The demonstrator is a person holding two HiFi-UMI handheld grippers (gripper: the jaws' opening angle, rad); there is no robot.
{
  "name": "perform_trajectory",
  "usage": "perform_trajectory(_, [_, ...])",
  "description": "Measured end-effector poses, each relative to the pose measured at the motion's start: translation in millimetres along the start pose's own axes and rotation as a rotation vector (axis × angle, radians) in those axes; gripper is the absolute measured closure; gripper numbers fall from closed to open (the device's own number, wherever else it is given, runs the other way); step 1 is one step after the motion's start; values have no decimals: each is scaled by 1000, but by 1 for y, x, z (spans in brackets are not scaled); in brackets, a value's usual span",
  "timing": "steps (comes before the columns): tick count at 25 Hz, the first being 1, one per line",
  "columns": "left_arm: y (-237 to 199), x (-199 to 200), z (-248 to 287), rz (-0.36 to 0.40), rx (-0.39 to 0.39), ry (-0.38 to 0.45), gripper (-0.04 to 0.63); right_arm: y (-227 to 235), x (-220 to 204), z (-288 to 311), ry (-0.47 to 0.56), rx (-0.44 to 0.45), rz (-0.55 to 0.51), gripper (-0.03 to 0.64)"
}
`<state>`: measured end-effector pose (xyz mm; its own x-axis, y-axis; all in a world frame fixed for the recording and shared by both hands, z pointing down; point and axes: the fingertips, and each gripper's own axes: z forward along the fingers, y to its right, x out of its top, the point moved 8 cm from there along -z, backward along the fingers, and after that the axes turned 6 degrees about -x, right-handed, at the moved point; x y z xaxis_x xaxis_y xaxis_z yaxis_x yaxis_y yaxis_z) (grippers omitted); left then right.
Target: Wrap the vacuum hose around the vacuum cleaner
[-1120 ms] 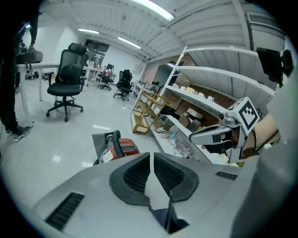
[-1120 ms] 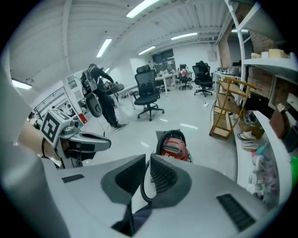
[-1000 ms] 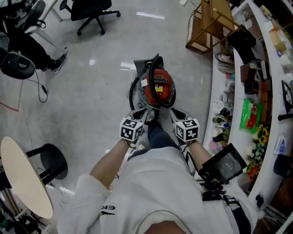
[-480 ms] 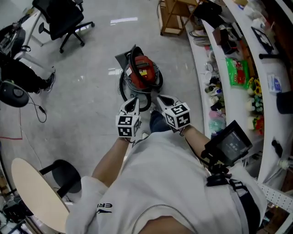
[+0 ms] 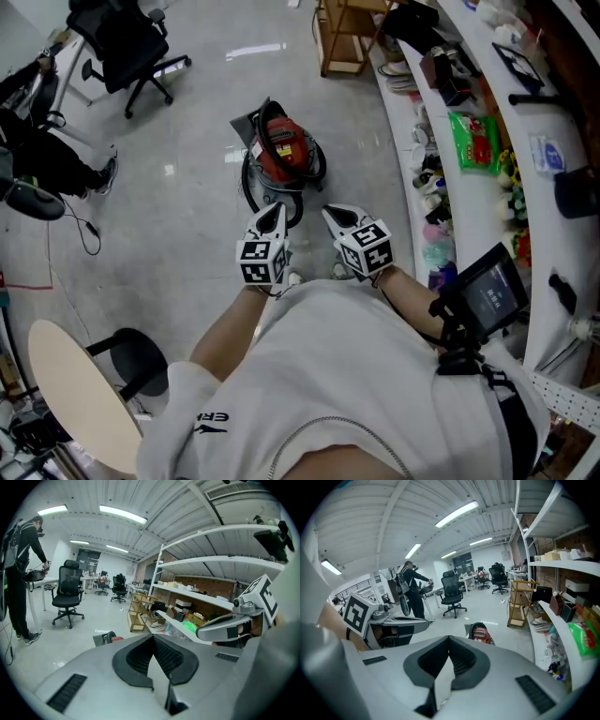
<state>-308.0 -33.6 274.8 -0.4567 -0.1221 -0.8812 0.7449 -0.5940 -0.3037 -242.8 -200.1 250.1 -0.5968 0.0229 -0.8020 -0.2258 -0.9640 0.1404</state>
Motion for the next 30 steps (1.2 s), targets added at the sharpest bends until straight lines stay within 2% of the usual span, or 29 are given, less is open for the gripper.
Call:
perform_trajectory(7, [22, 5, -2, 18, 11, 3, 592, 5, 5, -18, 7, 18, -20, 614])
perform_trajectory(13, [38, 3, 0, 54, -13, -17, 592, 9, 2, -27, 25, 17, -5, 614])
perform_trajectory(30, [37, -5, 0, 54, -49, -36, 592, -2, -3, -18, 29, 13, 17, 614])
